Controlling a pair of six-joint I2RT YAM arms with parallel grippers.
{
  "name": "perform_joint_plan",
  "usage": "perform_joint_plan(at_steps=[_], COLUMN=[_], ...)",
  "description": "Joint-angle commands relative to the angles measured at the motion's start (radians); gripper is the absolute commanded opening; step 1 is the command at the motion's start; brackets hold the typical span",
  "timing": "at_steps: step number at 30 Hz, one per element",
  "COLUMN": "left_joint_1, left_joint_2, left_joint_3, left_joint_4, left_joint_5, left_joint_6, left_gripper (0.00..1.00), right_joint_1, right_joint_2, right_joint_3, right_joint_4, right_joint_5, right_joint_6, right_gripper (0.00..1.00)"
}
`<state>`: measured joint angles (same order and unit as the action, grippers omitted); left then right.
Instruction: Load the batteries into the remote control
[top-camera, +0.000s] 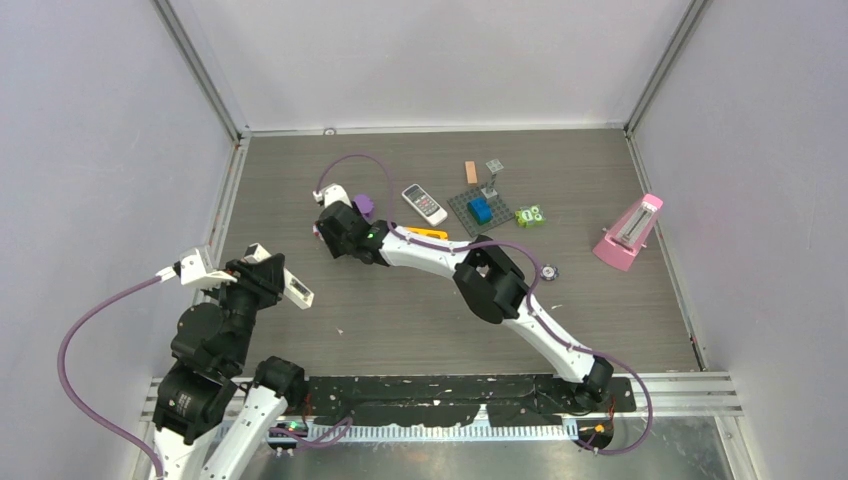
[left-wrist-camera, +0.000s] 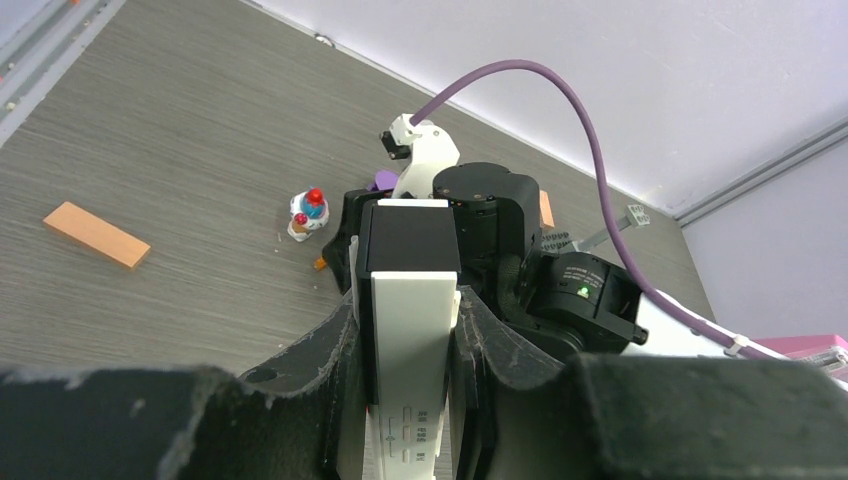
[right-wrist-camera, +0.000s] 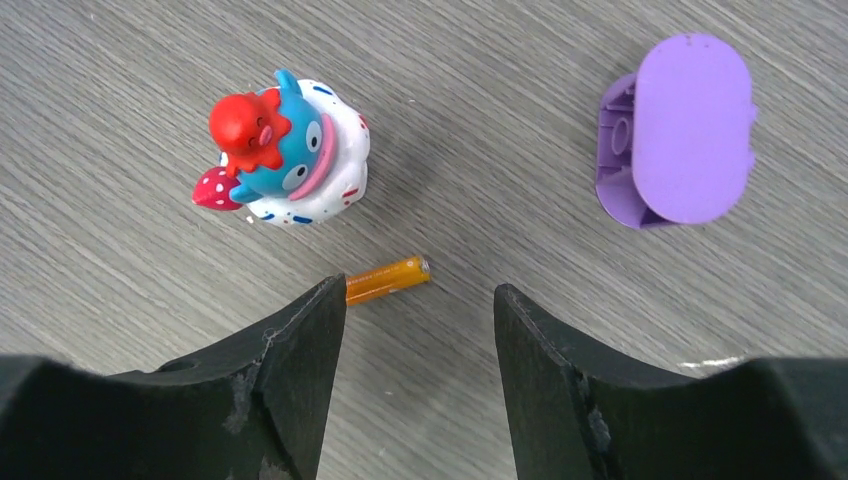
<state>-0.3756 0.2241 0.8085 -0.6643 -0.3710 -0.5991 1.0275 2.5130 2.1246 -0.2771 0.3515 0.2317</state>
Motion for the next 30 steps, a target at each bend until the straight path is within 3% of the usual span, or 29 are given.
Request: perform_joint_plan(at_steps=[1,7,12,20,26,30], left_joint_1=[-0.002,-0.002,-0.002,-0.002,-0.002,-0.002], left_joint_2=[0.013,0.025,0.027,0.003,-0.014,-0.018], left_joint_3=[0.035,0.034,0.029,0.010,-0.001,-0.006], left_joint_4=[0.019,0.014,0.011,0.001,-0.012,-0.010], left_joint_5=[0.001,0.010,0.014,0.019,0.024,0.047], left_joint_6=[-0.009,-0.018,-0.030,-0.047,-0.062,-0.062], left_gripper=[0.00,0.00,0.00,0.00,0.00,0.00], right_joint_1=[-0.007,-0.009,-0.016,-0.023,-0.029,-0.037], right_joint_2=[0.024,0.105,0.097,-0.032,-0.092,-0.134], right_joint_3=[0.074,0.183,0.179,-0.025,-0.119,-0.171], right_joint_4=[0.079,0.000,-0.062,-0.103,-0.130,-0.140], right_joint_5=[-0.040,-0.053,-0.098,-0.115,-0.116,-0.133], right_joint_6=[-0.058,-0.111,-0.128,-0.092,-0.049,-0.033], right_gripper=[0.61,0.57,0.52,0.43,0.21,0.11])
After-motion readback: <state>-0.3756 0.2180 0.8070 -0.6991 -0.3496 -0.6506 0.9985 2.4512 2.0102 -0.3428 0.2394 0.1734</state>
